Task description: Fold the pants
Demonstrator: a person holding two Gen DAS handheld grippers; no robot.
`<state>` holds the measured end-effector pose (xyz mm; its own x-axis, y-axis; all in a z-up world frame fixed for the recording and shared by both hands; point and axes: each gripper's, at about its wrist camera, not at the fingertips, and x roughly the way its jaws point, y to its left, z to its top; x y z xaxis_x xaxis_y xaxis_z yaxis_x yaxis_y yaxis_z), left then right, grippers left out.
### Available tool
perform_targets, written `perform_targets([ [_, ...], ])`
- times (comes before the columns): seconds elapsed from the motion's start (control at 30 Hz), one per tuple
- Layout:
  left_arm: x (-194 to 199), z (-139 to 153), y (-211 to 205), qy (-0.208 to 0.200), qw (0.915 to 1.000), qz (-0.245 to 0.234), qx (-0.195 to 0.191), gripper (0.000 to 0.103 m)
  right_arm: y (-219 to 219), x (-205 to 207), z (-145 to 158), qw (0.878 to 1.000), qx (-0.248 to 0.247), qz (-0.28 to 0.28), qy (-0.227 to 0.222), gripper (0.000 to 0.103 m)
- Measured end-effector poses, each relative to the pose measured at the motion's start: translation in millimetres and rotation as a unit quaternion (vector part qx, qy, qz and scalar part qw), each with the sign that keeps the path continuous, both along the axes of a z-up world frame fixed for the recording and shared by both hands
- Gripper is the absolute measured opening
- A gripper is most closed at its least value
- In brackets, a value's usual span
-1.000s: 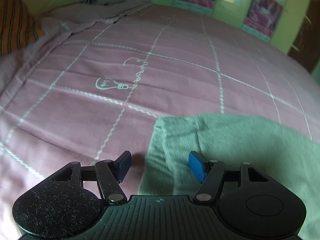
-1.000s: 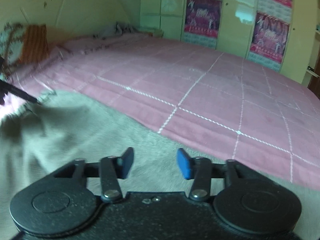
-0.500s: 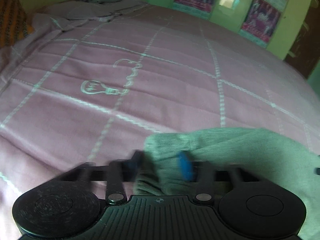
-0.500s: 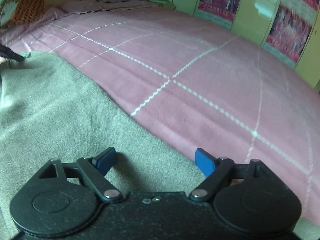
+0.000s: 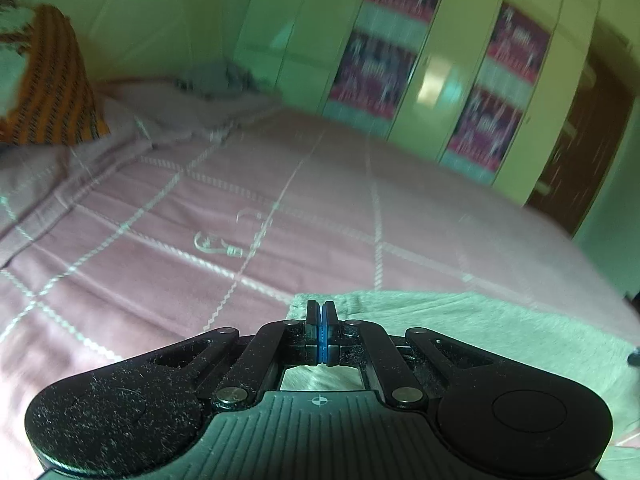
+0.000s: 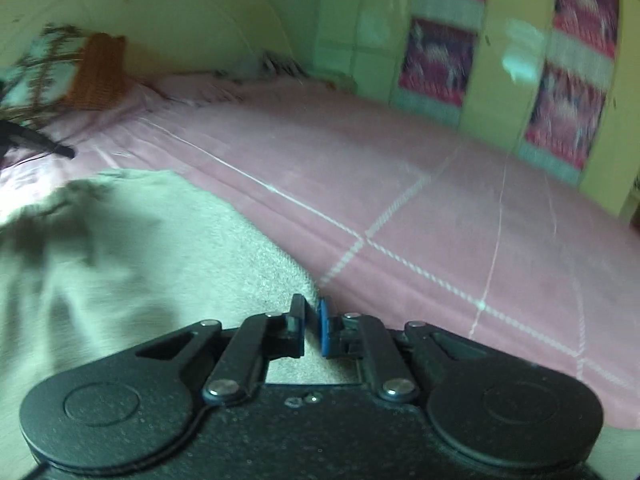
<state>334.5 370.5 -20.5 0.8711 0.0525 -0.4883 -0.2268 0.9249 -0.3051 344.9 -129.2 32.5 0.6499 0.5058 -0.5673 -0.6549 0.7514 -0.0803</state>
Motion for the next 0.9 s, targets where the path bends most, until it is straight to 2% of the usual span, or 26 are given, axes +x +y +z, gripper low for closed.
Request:
perform_targets([
  [0.03, -16.3, 3.4, -0.8, -0.013, 0.9999, 0.002, -0.006, 0.000, -1.2, -16.9, 6.7, 1.000, 0.002, 0.006, -0.011, 0.007],
  [0.1, -49.3, 5.6, -5.4, -0.025, 0.9996, 0.007, 0.010, 0.000, -3.1, -49.2, 17.6, 0.999, 0.001, 0.018, -0.031, 0.007],
  [0.2, -88.2, -8.0, -3.4, -0.008, 0.9999, 0.011, -0.001, 0.000, -6.8, -95.4, 25.3, 0.999, 0.012, 0.026, -0.035, 0.007],
  [0.3, -115.4, -31.3, 3.4, 0.028, 0.9988, 0.033, -0.025, 0.000, -8.0, -130.2, 9.8, 0.999, 0.022, 0.023, -0.008, 0.008],
  [0.37, -125.4, -36.6, 2.7, 0.035, 0.9984, 0.034, -0.030, 0.000, -7.3, -141.7, -7.5, 1.000, 0.019, 0.015, 0.012, 0.006],
  [0.4, -128.8, -36.9, 0.9, 0.034, 0.9983, 0.030, -0.035, 0.000, -7.8, -145.0, -12.8, 0.999, 0.021, 0.014, 0.022, 0.000],
  [0.43, -130.7, -35.9, -2.6, 0.030, 0.9984, 0.022, -0.042, 0.000, -7.7, -147.0, -15.9, 0.999, 0.026, 0.018, 0.033, 0.000],
  [0.53, -119.7, -34.0, -16.8, 0.037, 0.9984, 0.002, -0.043, 0.000, -0.3, -169.3, -25.0, 0.998, -0.002, 0.044, 0.037, 0.000],
  [0.6, -106.4, -33.8, -22.6, 0.049, 0.9979, -0.008, -0.042, 0.000, -2.0, -175.7, -34.8, 0.998, -0.005, 0.037, 0.051, 0.000],
  [0.67, -91.3, -29.5, -26.3, 0.050, 0.9983, 0.001, -0.030, 0.000, -4.7, -181.1, -36.8, 1.000, -0.010, 0.011, 0.019, 0.001],
  [0.7, -83.3, -28.8, -23.2, 0.050, 0.9980, 0.007, -0.037, 0.000, -7.0, -174.6, -31.3, 1.000, -0.001, -0.015, -0.001, 0.007],
  [0.73, -73.8, -29.5, -18.9, 0.054, 0.9975, 0.010, -0.045, 0.000, -9.1, -166.3, -23.8, 0.999, 0.012, -0.037, -0.015, 0.021],
  [0.77, -62.7, -31.9, -15.5, 0.069, 0.9963, 0.013, -0.049, 0.000, -9.4, -155.7, -15.5, 0.998, 0.023, -0.050, -0.024, 0.029],
  [0.8, -52.0, -35.3, -10.7, 0.084, 0.9949, 0.020, -0.052, 0.000, -8.4, -143.8, -8.6, 0.997, 0.026, -0.062, -0.032, 0.052],
  [0.83, -45.8, -37.9, -6.4, 0.092, 0.9938, 0.029, -0.056, 0.000, -6.9, -130.0, -3.9, 0.996, 0.024, -0.073, -0.033, 0.060],
  [0.87, -40.5, -40.9, -1.5, 0.098, 0.9923, 0.031, -0.070, 0.000, -5.6, -116.7, -0.1, 0.996, 0.030, -0.078, -0.031, 0.054],
  [0.9, -37.0, -42.6, 0.8, 0.099, 0.9918, 0.029, -0.075, 0.000, -3.8, -102.5, 2.9, 0.996, 0.039, -0.079, -0.017, 0.037],
])
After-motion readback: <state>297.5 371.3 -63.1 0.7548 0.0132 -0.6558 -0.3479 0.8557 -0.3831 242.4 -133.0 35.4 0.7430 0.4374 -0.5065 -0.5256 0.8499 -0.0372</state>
